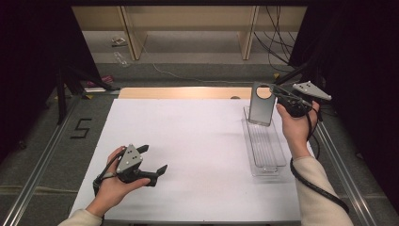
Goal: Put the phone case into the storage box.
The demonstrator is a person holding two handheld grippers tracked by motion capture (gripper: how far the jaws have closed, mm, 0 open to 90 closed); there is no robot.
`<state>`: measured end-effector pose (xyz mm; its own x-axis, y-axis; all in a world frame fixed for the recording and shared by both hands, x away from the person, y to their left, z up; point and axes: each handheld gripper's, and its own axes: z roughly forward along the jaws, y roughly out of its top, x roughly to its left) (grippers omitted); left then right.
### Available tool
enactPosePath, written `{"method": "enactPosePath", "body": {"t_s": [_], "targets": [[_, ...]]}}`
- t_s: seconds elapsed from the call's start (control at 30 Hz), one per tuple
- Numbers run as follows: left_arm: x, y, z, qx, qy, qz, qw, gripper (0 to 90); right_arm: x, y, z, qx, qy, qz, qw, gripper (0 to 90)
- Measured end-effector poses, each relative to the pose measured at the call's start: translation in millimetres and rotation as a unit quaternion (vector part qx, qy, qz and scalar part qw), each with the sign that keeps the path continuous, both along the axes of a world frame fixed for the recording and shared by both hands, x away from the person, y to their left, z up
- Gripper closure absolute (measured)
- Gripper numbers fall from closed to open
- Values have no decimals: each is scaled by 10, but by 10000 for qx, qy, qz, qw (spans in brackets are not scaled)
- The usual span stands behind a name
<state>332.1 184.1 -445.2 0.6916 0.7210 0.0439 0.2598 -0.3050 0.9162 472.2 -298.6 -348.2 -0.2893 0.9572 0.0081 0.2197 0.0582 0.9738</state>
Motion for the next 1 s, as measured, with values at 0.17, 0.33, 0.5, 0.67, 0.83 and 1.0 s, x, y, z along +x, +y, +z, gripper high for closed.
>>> {"method": "enactPosePath", "body": {"t_s": [0.17,0.33,0.5,0.67,0.83,1.0], "targets": [[0,0,-1,-3,0,-1,10000,56,14,-4,-9,6,-2,-26,10000,831],[2,1,-2,1,1,3,10000,56,27,-6,-19,15,-10,-43,10000,831],[3,3,-2,8,-6,2,10000,56,39,-4,-23,11,-15,-53,10000,831],[1,3,0,8,-6,7,10000,56,56,-8,-38,11,-16,-68,10000,831],[2,3,-2,3,-4,7,10000,56,74,-5,-58,-21,-1,-79,10000,831],[3,6,-2,6,-1,10,10000,56,83,2,-65,-31,-7,-80,10000,831]]}}
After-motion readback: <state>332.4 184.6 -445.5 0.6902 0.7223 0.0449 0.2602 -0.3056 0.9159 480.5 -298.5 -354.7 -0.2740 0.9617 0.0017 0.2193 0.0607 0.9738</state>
